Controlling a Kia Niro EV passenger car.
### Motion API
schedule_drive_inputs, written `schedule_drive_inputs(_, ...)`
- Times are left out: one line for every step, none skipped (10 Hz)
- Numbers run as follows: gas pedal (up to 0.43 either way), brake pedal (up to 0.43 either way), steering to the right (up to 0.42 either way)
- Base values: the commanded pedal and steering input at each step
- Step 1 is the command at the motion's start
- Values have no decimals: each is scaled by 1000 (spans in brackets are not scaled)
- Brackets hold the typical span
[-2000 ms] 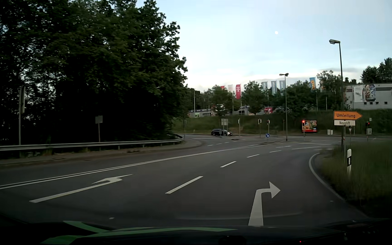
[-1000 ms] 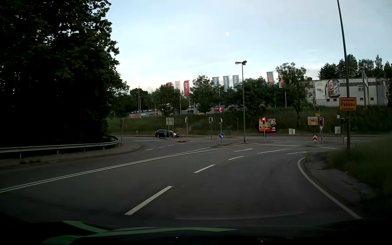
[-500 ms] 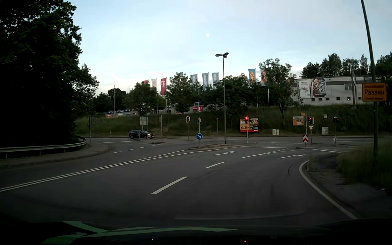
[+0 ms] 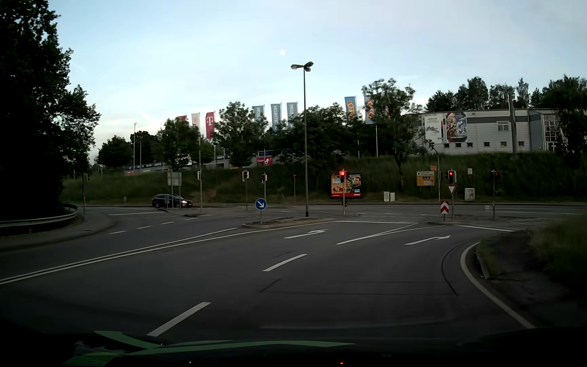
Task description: Follow the waypoints while adhering to traffic rules and regulations
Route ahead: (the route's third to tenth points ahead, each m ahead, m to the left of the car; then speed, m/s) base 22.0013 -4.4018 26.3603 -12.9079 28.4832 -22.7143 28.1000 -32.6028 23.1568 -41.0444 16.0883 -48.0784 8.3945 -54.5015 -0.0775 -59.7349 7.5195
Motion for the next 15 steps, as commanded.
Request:
schedule_drive_inputs(0, 0, 84)
schedule_drive_inputs(0, 0, 87)
schedule_drive_inputs(0, 0, 92)
schedule_drive_inputs(0, 6, 98)
schedule_drive_inputs(0, 12, 104)
schedule_drive_inputs(0, 18, 112)
schedule_drive_inputs(0, 30, 120)
schedule_drive_inputs(0, 61, 130)
schedule_drive_inputs(0, 79, 137)
schedule_drive_inputs(0, 98, 149)
schedule_drive_inputs(0, 98, 158)
schedule_drive_inputs(0, 91, 166)
schedule_drive_inputs(0, 91, 170)
schedule_drive_inputs(0, 91, 177)
schedule_drive_inputs(0, 98, 181)
